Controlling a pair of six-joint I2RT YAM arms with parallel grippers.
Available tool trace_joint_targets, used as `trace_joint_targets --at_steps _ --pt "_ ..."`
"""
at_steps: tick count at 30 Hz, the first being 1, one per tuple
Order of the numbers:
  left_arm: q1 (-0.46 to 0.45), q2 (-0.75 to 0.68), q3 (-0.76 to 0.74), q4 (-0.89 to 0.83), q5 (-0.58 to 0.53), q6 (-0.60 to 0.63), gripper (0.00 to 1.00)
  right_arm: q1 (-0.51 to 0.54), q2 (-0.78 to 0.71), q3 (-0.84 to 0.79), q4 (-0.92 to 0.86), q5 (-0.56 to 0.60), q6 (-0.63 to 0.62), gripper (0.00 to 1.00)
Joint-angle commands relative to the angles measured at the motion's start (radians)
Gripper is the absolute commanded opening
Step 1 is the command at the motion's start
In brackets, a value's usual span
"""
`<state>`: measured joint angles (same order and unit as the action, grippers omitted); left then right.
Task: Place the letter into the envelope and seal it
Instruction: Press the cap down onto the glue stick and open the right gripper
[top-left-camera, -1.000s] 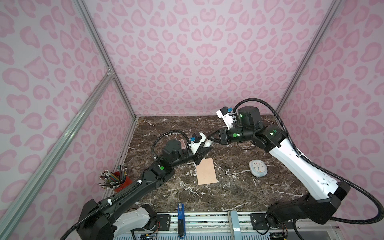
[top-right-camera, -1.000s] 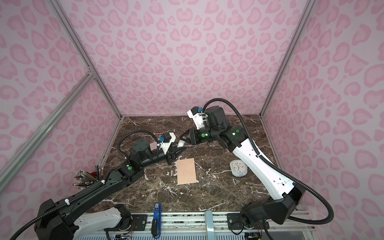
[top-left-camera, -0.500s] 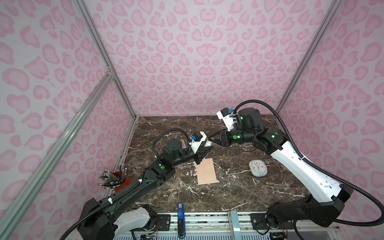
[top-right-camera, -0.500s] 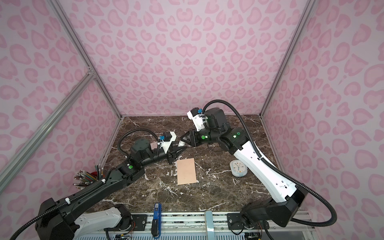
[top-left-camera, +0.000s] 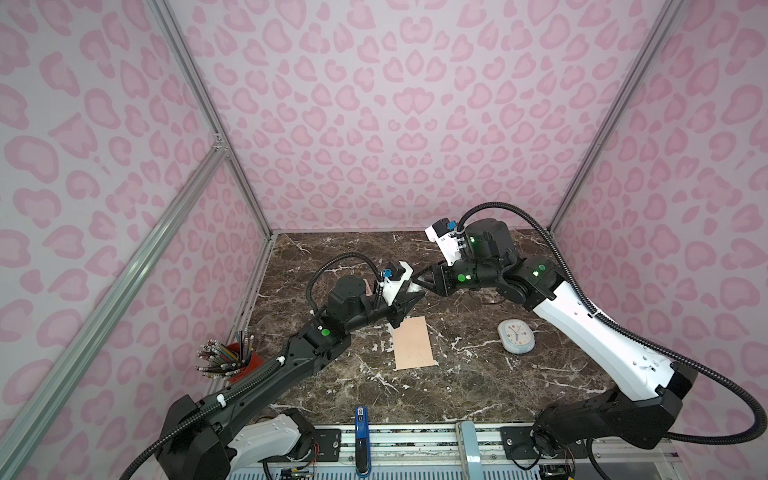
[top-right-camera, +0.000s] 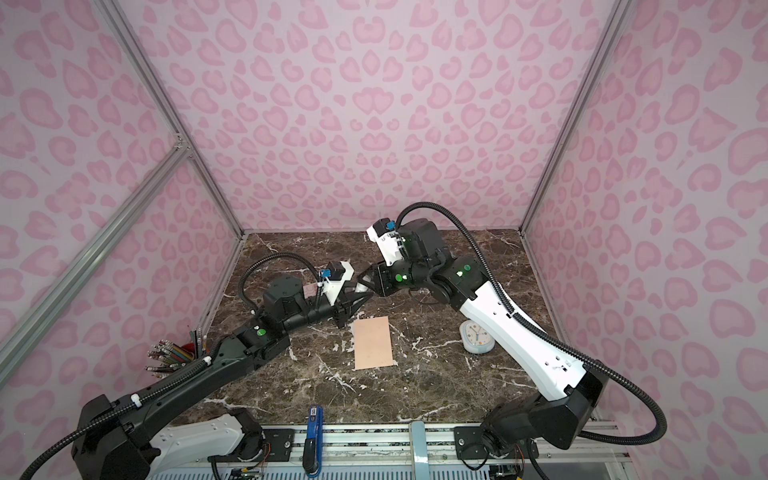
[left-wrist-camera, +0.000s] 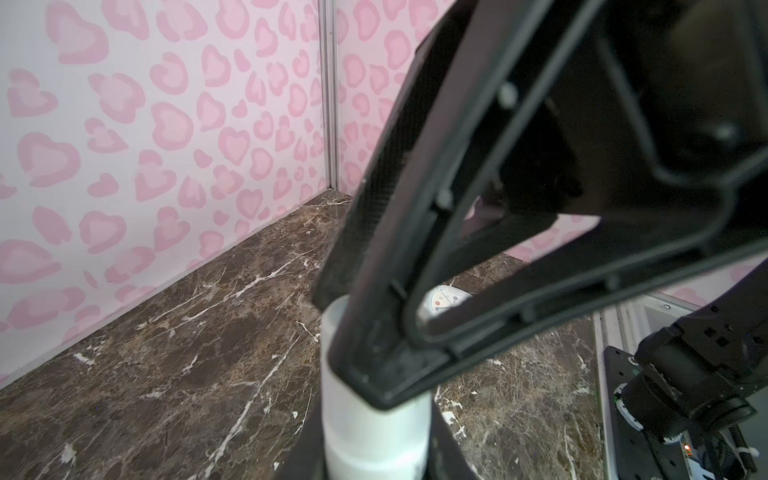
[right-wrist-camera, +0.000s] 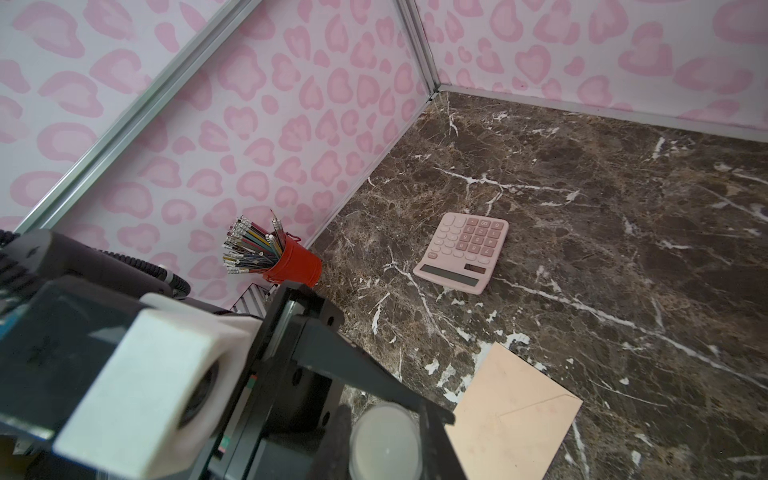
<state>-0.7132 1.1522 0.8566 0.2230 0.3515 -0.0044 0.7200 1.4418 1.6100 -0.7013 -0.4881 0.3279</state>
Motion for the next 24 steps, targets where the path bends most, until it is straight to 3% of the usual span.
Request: trace_joint_targets --at_steps 1,24 --pt "0.004 0.005 0.037 0.228 0.019 -0.007 0.04 0.02 0.017 -0.014 -0.132 -0.101 -0.032 0.24" --pt "0.006 0.016 0.032 0.145 0.02 0.053 0.04 -0.04 0.021 0.033 -0.163 -0.096 -0.053 0.3"
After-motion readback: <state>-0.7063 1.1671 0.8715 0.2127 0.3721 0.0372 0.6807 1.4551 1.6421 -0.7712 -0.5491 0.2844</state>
